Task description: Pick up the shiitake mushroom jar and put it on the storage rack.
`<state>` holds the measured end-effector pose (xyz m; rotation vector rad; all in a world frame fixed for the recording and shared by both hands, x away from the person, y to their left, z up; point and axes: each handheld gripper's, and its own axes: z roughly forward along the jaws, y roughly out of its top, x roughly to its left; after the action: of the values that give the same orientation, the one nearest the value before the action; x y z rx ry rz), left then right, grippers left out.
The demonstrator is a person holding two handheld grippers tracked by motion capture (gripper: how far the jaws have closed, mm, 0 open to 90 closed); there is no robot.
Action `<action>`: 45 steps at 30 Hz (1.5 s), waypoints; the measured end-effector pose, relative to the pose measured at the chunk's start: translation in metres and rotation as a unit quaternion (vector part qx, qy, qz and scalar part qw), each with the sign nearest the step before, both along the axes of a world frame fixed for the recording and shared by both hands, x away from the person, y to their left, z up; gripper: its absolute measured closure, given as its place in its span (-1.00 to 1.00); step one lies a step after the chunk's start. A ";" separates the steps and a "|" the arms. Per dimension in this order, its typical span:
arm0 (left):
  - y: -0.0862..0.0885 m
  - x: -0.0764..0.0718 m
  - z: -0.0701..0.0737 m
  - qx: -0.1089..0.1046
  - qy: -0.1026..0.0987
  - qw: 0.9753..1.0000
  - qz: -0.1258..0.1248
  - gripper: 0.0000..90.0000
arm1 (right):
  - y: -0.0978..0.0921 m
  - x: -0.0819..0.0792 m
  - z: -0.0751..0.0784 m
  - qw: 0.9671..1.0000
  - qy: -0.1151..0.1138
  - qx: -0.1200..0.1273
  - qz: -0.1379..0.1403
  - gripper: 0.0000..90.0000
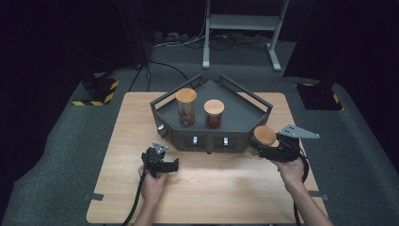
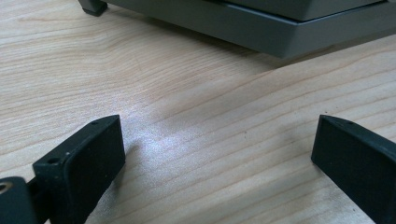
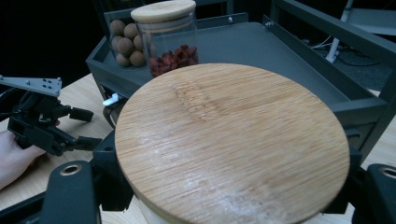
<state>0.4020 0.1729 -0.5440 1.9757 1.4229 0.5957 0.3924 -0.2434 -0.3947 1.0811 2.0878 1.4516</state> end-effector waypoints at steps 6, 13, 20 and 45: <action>0.000 0.000 0.000 0.000 0.000 1.000 0.000 -0.94 | 0.004 0.004 0.008 1.000 -0.002 0.003 0.002 -0.44; 0.000 0.000 0.000 0.000 0.000 1.000 0.000 -0.94 | 0.006 0.009 0.016 1.000 -0.004 0.007 0.001 -0.44; 0.000 0.000 0.000 0.000 0.000 1.000 0.000 -0.94 | 0.006 0.014 0.021 1.000 -0.005 0.010 -0.004 -0.44; 0.000 0.000 0.000 0.000 0.000 1.000 0.000 -0.94 | 0.013 0.032 0.037 1.000 -0.005 0.006 -0.018 -0.44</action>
<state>0.4020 0.1729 -0.5440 1.9747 1.4228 0.5958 0.4249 -0.2300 -0.3577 1.1071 2.0441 1.4524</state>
